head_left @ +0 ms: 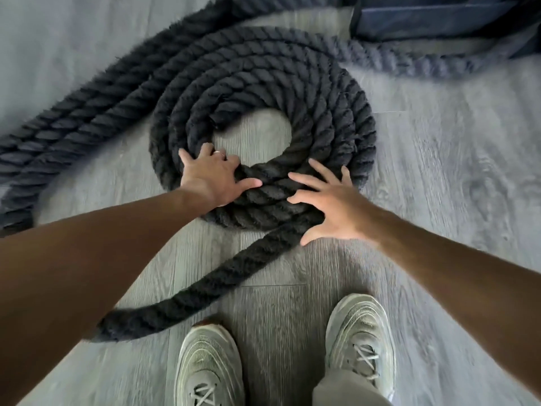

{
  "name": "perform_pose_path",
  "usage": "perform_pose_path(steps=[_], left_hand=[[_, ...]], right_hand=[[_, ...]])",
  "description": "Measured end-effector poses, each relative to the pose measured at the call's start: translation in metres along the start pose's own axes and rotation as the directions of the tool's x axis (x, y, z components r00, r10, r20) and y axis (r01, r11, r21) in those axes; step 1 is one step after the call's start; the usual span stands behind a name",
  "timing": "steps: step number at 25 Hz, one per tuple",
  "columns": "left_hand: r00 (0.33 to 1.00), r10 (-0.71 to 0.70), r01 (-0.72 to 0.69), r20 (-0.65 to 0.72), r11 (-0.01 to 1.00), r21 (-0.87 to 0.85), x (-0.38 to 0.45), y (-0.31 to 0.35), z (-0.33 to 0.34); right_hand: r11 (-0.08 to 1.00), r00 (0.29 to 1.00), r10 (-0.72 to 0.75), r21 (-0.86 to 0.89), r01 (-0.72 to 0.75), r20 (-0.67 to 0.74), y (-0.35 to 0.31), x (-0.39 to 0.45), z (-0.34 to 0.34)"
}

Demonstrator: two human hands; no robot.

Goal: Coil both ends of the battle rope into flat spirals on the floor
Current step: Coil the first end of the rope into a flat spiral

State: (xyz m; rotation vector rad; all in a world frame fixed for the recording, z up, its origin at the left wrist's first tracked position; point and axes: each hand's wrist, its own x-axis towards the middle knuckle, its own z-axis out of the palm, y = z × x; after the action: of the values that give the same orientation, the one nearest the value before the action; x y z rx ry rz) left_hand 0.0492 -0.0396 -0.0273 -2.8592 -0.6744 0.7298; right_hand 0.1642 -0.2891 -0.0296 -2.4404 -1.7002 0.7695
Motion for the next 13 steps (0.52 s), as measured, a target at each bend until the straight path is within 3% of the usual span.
perform_pose_path(steps=[2,4,7,9,11,13], left_hand=[[0.998,-0.056,0.056,-0.031,0.998,-0.001,-0.012,0.013,0.002],[0.996,-0.067,0.064,-0.066,0.997,-0.049,-0.028,0.026,0.012],[0.993,0.051,-0.067,-0.111,0.987,-0.147,-0.047,0.024,0.038],[0.975,0.168,-0.193,-0.146,0.964,-0.184,-0.047,0.005,0.046],[0.931,0.300,-0.333,-0.207,0.932,-0.145,-0.043,-0.019,0.047],[0.874,0.423,-0.452,-0.240,0.889,-0.077,-0.042,-0.038,0.048]], right_hand=[[0.995,0.999,0.002,-0.098,0.002,0.042,0.022,-0.002,-0.020],[0.969,0.992,0.118,-0.225,-0.107,0.040,0.039,-0.005,-0.044],[0.903,0.946,0.320,-0.284,-0.321,-0.050,0.020,0.001,-0.054],[0.951,0.973,0.214,-0.211,-0.228,-0.087,-0.024,0.005,-0.034],[0.998,0.998,-0.036,-0.057,0.033,-0.052,-0.074,-0.002,0.003],[0.982,0.983,-0.184,-0.041,0.185,0.030,-0.106,-0.015,0.034]])
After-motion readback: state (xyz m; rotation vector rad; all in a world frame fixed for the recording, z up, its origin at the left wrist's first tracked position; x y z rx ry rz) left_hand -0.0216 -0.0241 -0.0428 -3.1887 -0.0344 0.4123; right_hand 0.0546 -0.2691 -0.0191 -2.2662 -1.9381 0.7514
